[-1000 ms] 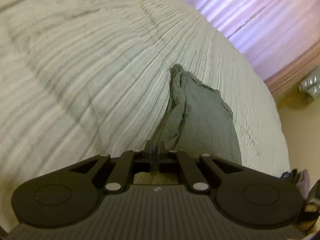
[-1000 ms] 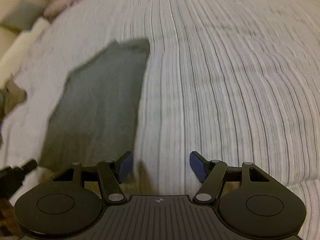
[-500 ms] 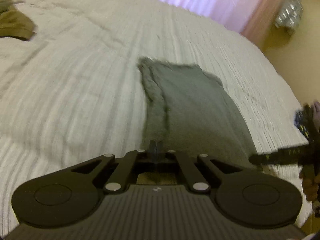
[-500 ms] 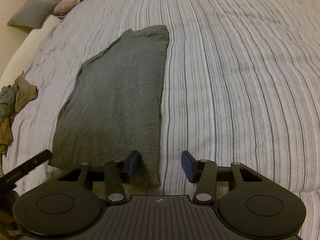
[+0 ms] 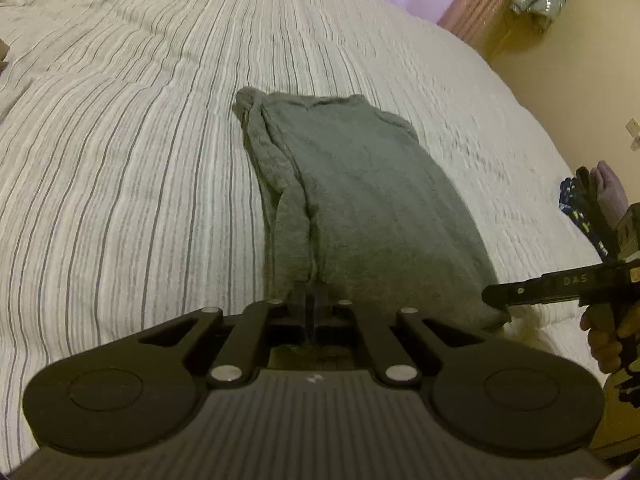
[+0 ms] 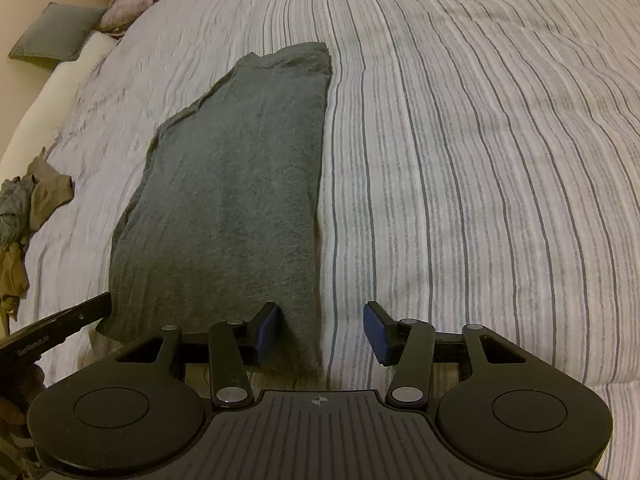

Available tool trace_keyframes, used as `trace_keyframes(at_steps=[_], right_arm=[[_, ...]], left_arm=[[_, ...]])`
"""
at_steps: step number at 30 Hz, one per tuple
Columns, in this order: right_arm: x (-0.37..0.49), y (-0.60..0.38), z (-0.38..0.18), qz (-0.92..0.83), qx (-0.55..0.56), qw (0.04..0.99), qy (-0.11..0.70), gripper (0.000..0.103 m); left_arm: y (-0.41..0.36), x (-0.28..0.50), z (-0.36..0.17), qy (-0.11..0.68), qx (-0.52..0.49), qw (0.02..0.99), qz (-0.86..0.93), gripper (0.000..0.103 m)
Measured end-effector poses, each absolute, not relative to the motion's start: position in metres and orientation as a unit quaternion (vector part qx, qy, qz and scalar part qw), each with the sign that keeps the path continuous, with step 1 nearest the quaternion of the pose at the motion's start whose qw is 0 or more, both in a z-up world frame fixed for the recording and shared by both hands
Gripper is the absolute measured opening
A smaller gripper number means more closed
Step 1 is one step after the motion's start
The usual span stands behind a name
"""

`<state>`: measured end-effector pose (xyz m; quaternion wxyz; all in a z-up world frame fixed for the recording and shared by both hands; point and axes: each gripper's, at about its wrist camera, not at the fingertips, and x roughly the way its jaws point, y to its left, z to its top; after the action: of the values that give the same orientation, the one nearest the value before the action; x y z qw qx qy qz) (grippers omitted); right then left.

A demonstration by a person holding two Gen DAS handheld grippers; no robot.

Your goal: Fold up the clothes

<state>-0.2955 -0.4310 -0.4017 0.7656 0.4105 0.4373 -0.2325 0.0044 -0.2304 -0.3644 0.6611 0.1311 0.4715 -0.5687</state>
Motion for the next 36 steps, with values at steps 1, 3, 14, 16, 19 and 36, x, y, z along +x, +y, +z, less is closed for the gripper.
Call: trace_keyframes(at_steps=[1,3,14,16,19,36], right_arm=[[-0.296,-0.431,-0.402,-0.232,0.410,0.766,0.437,0.050],[-0.296,-0.430,-0.402,-0.233,0.408,0.766,0.439,0.050],[-0.293,-0.428,-0.405,-0.233,0.403,0.765,0.445,0.054],[-0.292,-0.428,-0.406,-0.232,0.399,0.765,0.449,0.053],[-0.286,-0.426,-0.408,-0.231,0.384,0.766,0.462,0.053],[-0.283,-0.429,-0.411,-0.226,0.384,0.763,0.468,0.054]], left_arm=[[-0.231,0.006,-0.365,0.473,0.132,0.659,-0.569,0.003],[-0.233,0.007,-0.365,0.475,0.135,0.655,-0.573,0.004],[-0.246,0.013,-0.372,0.476,0.145,0.628,-0.599,0.000],[-0.236,0.012,-0.363,0.452,0.127,0.649,-0.598,0.000],[-0.215,0.018,-0.354,0.435,0.094,0.701,-0.557,0.000],[-0.246,0.018,-0.380,0.506,0.104,0.629,-0.581,0.007]])
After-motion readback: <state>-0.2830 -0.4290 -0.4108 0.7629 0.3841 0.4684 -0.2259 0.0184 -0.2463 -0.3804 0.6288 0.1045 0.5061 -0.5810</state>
